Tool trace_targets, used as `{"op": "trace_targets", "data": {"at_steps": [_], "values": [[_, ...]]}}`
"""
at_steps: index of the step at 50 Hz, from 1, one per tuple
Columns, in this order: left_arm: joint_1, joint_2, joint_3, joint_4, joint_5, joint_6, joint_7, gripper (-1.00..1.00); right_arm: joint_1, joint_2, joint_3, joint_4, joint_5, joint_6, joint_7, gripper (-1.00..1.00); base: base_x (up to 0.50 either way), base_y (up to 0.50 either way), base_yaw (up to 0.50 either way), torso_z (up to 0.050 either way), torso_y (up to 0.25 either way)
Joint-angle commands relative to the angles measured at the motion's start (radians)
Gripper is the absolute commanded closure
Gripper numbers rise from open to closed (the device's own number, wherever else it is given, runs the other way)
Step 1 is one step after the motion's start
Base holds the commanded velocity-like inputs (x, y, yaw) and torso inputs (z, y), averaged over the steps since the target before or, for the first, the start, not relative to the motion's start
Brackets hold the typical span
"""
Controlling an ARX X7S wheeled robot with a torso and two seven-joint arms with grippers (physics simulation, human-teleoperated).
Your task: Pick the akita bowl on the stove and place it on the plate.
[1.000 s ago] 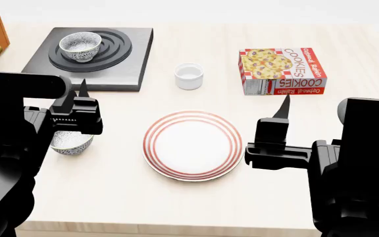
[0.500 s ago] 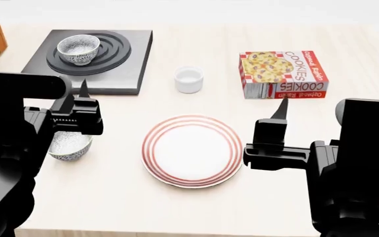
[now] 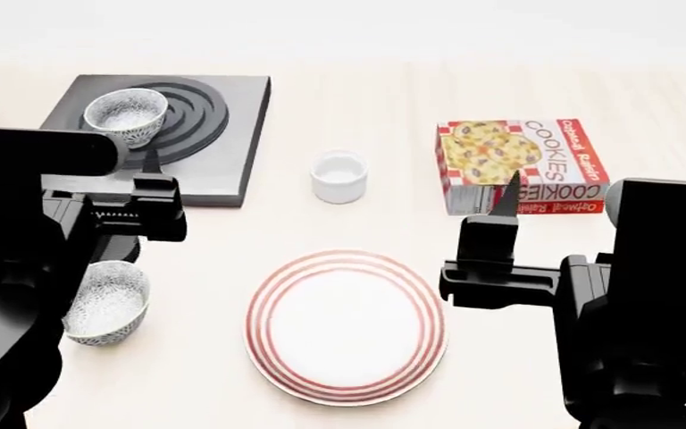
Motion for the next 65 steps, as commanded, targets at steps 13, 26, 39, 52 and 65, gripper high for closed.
{"op": "trace_targets", "data": {"at_steps": [13,26,39,52,65], "values": [[-0.004,-0.005,0.008,-0.003,-0.014,0.003,-0.007,-1.00,-0.003,0.006,-0.001,0.003,0.012,-0.008,0.009,-1.00,0.24,0.00,0.00,0.000,0.000],[-0.012,-0.010,0.013,0.004,-0.023,-0.005,-0.012,-1.00,0.005,0.006,0.002,-0.002,0.024,0.006,0.018,-1.00,0.24,0.00,0.00,0.000,0.000],[-0.018,-0.014,0.020,0.001,-0.027,-0.001,-0.016,-1.00,-0.004,0.012,-0.002,0.007,0.028,-0.013,0.017,-1.00,0.24,0.00,0.00,0.000,0.001],[-0.016,-0.018,0.024,0.001,-0.034,0.002,-0.019,-1.00,-0.006,0.016,-0.004,0.009,0.034,-0.019,0.022,-1.00,0.24,0.00,0.00,0.000,0.000],[-0.016,-0.024,0.031,0.013,-0.044,-0.008,-0.021,-1.00,-0.004,0.019,-0.006,0.010,0.041,-0.019,0.028,-1.00,0.24,0.00,0.00,0.000,0.000]]}}
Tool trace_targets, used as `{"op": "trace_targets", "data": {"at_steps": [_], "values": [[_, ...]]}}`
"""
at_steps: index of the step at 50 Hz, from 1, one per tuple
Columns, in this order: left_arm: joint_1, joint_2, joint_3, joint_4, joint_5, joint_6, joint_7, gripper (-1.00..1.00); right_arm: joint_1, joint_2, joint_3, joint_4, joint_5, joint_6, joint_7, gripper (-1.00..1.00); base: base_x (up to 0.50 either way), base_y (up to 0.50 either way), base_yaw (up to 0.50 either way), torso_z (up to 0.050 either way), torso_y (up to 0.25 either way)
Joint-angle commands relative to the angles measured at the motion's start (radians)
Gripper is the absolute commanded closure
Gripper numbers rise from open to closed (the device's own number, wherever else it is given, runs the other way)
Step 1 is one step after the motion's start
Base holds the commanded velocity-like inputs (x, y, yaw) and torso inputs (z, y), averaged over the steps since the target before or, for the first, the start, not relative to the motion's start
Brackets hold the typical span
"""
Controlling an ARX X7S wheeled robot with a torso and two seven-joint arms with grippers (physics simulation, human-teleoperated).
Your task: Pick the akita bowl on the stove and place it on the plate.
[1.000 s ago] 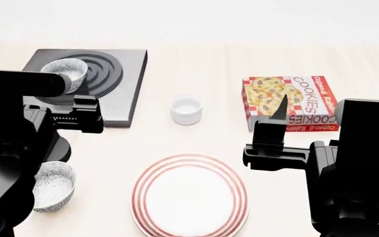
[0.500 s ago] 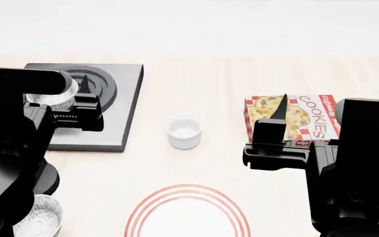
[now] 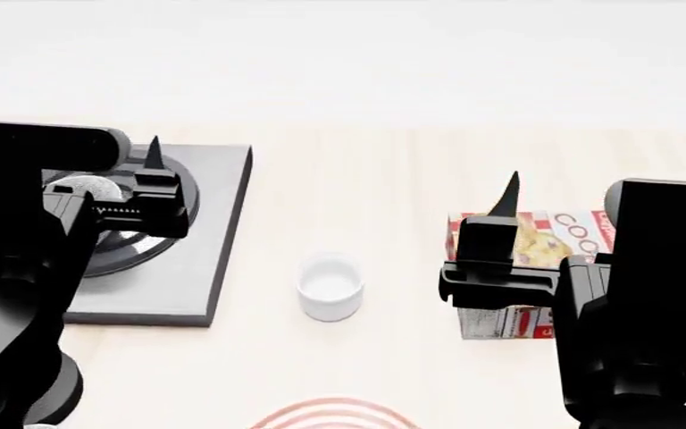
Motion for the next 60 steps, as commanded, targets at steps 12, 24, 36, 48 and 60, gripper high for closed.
{"op": "trace_targets", "data": {"at_steps": [12,24,36,48,60], "values": [[0.004,-0.010,0.003,0.017,-0.016,-0.008,-0.008,-1.00,-0.007,0.007,-0.003,0.000,0.010,-0.010,0.008,-1.00,0.24,0.00,0.00,0.000,0.001],[0.000,-0.014,0.010,0.027,-0.022,-0.015,-0.013,-1.00,0.005,0.005,0.006,-0.019,0.029,0.021,0.021,-1.00,0.24,0.00,0.00,0.000,0.000],[-0.118,-0.002,0.030,0.012,-0.041,-0.082,0.003,-1.00,0.002,0.006,0.013,-0.012,0.036,0.013,0.025,-1.00,0.15,0.00,0.00,0.000,0.000],[-0.360,0.039,0.041,-0.238,-0.023,-0.055,0.045,-1.00,0.003,0.009,0.011,-0.013,0.042,0.013,0.032,-1.00,0.00,0.00,0.00,0.000,0.000],[-0.670,0.137,-0.012,-0.770,-0.017,0.083,0.056,-1.00,0.004,0.011,0.007,-0.010,0.053,0.017,0.035,-1.00,0.00,0.00,0.00,0.000,0.000]]}}
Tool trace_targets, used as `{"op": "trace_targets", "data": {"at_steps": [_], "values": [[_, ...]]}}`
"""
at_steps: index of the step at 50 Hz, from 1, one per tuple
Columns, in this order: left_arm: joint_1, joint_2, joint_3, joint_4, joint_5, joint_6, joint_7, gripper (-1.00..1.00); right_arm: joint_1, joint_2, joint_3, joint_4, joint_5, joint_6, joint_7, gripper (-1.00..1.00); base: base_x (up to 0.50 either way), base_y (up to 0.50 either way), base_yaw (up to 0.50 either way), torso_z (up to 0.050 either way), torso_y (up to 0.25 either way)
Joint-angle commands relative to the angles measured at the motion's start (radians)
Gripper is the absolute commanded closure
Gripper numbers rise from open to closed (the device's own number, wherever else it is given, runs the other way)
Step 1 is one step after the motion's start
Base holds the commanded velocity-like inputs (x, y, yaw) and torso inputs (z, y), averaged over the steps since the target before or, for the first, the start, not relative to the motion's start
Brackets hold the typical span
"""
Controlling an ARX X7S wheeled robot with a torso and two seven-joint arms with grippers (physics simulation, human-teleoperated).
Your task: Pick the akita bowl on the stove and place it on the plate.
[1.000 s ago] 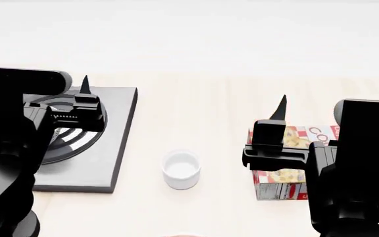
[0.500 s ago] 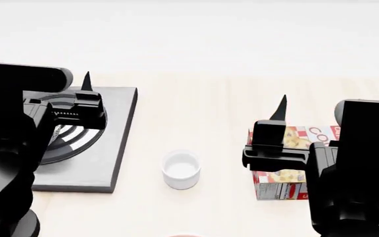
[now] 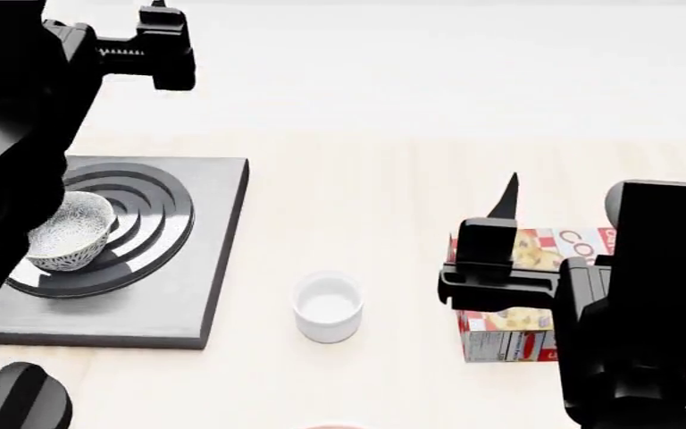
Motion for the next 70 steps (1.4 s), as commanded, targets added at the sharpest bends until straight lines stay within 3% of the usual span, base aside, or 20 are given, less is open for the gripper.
{"op": "trace_targets", "data": {"at_steps": [1,10,20,39,65,70], "values": [[-0.259,0.074,-0.040,-0.408,0.001,0.102,0.008,-1.00,0.000,0.001,0.000,-0.001,0.009,0.002,0.005,-1.00,0.00,0.00,0.00,0.000,0.000],[-0.353,0.101,-0.059,-0.679,-0.021,0.208,0.019,-1.00,-0.006,0.005,-0.006,0.005,0.007,-0.014,0.008,-1.00,0.00,0.00,0.00,0.000,0.000],[-0.368,0.102,-0.037,-0.770,-0.050,0.234,0.018,-1.00,-0.001,0.008,-0.005,0.003,0.017,-0.007,0.013,-1.00,0.00,0.00,0.00,0.000,0.000],[-0.301,0.076,0.012,-0.660,-0.078,0.222,0.040,-1.00,0.002,0.011,-0.005,-0.001,0.031,-0.001,0.024,-1.00,0.00,0.00,0.00,0.000,0.000],[-0.321,0.056,0.049,-0.776,-0.066,0.314,0.075,-1.00,-0.001,0.018,-0.009,0.010,0.042,-0.016,0.032,-1.00,0.00,0.00,0.00,0.003,-0.066],[-0.297,0.049,0.065,-0.726,-0.062,0.314,0.083,-1.00,-0.002,0.019,-0.007,0.008,0.047,-0.014,0.035,-1.00,0.00,0.00,0.00,0.000,0.000]]}}
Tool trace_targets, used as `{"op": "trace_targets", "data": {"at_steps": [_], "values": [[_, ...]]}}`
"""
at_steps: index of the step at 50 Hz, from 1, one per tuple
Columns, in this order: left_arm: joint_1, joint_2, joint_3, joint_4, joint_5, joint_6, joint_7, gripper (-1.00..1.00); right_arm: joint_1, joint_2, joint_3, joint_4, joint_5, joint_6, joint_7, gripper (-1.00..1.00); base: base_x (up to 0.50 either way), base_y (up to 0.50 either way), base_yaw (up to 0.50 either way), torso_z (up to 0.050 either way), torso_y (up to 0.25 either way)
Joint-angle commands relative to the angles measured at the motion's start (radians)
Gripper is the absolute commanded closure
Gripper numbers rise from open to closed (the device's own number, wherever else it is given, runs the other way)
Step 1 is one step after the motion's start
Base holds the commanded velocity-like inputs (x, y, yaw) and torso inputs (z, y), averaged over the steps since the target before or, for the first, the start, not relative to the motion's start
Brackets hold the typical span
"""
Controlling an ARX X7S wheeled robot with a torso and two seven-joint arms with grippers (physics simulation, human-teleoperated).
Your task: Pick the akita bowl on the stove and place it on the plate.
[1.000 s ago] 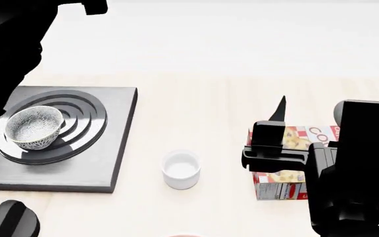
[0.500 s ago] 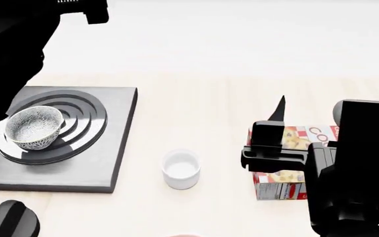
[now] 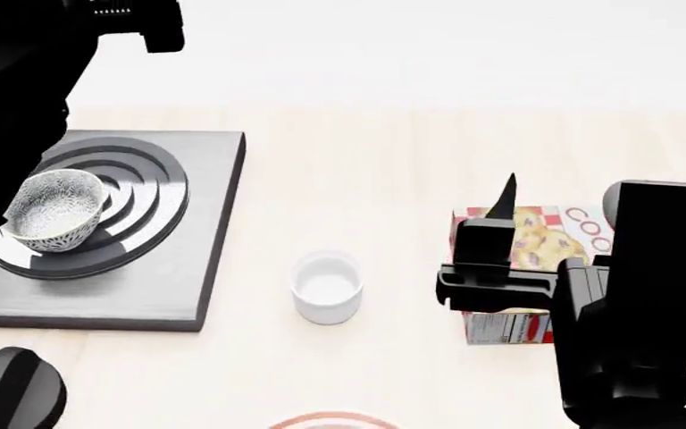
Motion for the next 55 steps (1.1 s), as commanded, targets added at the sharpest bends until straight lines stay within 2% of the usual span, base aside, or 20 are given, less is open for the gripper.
{"op": "trace_targets", "data": {"at_steps": [1,7,15,20,27,34,36,44,55], "values": [[0.018,-0.012,0.020,0.016,0.006,0.025,0.005,-1.00,-0.001,0.003,0.000,0.001,0.007,-0.003,0.005,-1.00,0.00,0.00,0.00,0.000,0.000],[0.007,-0.008,0.029,-0.010,0.010,0.016,0.003,-1.00,-0.007,0.006,-0.003,0.005,0.006,-0.013,0.004,-1.00,0.00,0.00,0.00,0.010,-0.215],[0.030,-0.016,0.044,0.039,0.014,0.029,0.005,-1.00,-0.007,0.008,-0.005,0.006,0.009,-0.016,0.009,-1.00,0.00,0.00,0.00,0.003,-0.053],[0.027,-0.017,0.043,0.060,-0.006,-0.039,0.010,-1.00,-0.004,0.008,-0.005,0.005,0.014,-0.013,0.012,-1.00,0.00,0.00,0.00,0.011,-0.218],[-0.004,-0.004,0.065,-0.012,0.011,-0.068,-0.003,-1.00,-0.003,0.010,-0.005,0.006,0.018,-0.012,0.016,-1.00,0.00,0.00,0.00,0.000,0.000],[-0.013,0.010,0.136,-0.057,0.063,-0.123,-0.013,-1.00,-0.003,0.011,-0.004,0.003,0.024,-0.010,0.021,-1.00,0.00,0.00,0.00,0.000,0.000],[0.004,0.002,0.161,-0.018,0.069,-0.166,0.013,-1.00,-0.004,0.011,-0.003,0.003,0.026,-0.009,0.021,-1.00,0.00,0.00,0.00,0.000,0.000],[0.028,-0.005,0.215,0.015,0.106,-0.218,-0.022,-1.00,-0.003,0.013,-0.002,0.003,0.031,-0.009,0.025,-1.00,0.00,0.00,0.00,0.000,0.000],[0.067,-0.010,0.258,0.015,0.130,-0.215,-0.023,-1.00,-0.009,0.018,-0.005,0.008,0.034,-0.022,0.027,-1.00,0.00,0.00,0.00,0.000,0.000]]}}
